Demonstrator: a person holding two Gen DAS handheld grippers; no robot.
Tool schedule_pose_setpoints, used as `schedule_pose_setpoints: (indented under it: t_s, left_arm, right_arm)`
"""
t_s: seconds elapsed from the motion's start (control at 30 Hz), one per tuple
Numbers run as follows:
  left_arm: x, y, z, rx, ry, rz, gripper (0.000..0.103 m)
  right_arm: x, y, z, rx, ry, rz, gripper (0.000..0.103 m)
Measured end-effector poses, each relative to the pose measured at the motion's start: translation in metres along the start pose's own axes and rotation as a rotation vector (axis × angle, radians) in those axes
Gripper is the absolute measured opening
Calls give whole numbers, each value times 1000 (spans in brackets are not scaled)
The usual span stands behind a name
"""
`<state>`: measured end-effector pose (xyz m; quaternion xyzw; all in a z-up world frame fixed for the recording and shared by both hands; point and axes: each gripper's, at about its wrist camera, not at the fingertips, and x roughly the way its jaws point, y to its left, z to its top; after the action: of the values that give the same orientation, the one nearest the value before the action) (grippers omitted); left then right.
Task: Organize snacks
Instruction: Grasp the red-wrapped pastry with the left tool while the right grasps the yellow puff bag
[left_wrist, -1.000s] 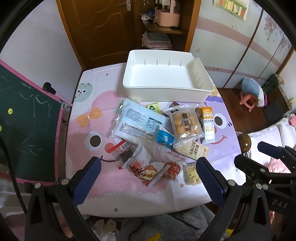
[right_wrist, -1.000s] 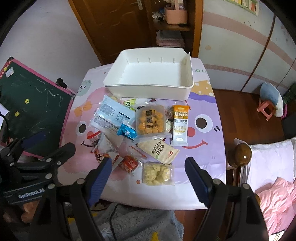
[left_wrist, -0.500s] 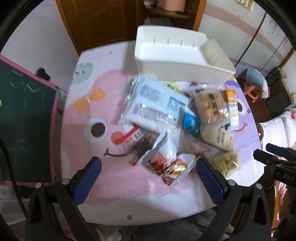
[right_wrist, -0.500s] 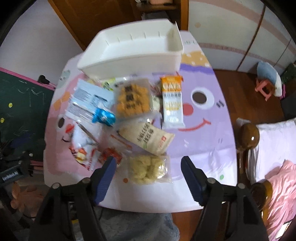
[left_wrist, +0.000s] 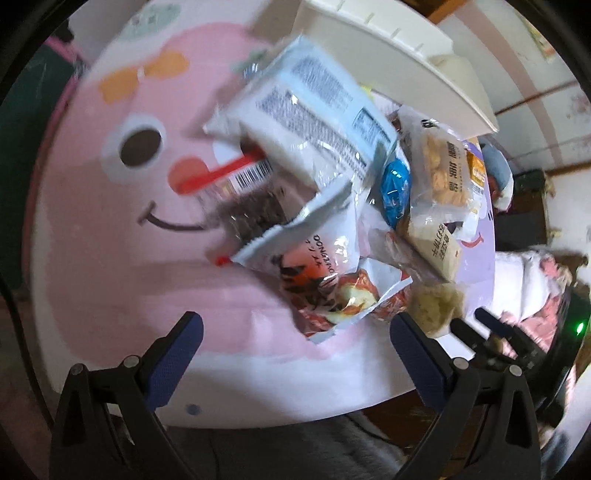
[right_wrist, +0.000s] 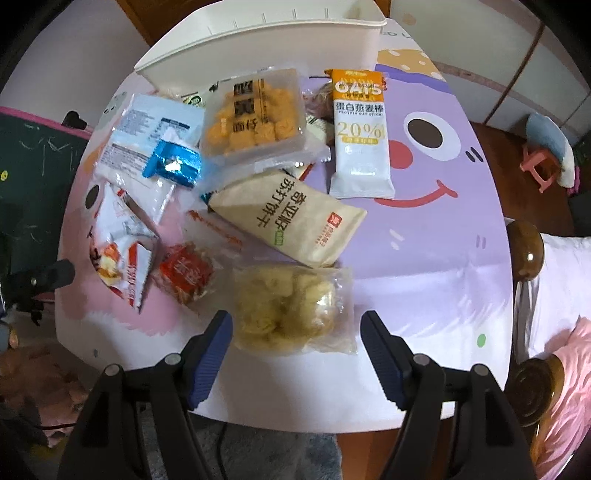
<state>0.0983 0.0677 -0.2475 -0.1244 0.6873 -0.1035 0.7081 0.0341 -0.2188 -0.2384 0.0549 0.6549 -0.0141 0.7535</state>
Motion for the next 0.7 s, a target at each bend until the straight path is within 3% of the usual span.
schedule_pose_setpoints:
  t_s: [0.23,0.43,0.6,0.7]
  left_arm:
    - [29,-12,11,-144,35,-55,101]
    - [56,-26,16,-234,72,6,100]
    - [78,-30,13,-256,122,58,81]
    - [84,-33,10,-262,121,66,77]
  right_arm:
    - [17,-10,0,29,-15,10,72]
    - [35,-6,4,38,1,23,74]
    - [43,-2,4,16,-3,4,77]
    - [47,5,-2,-11,-6,-5,76]
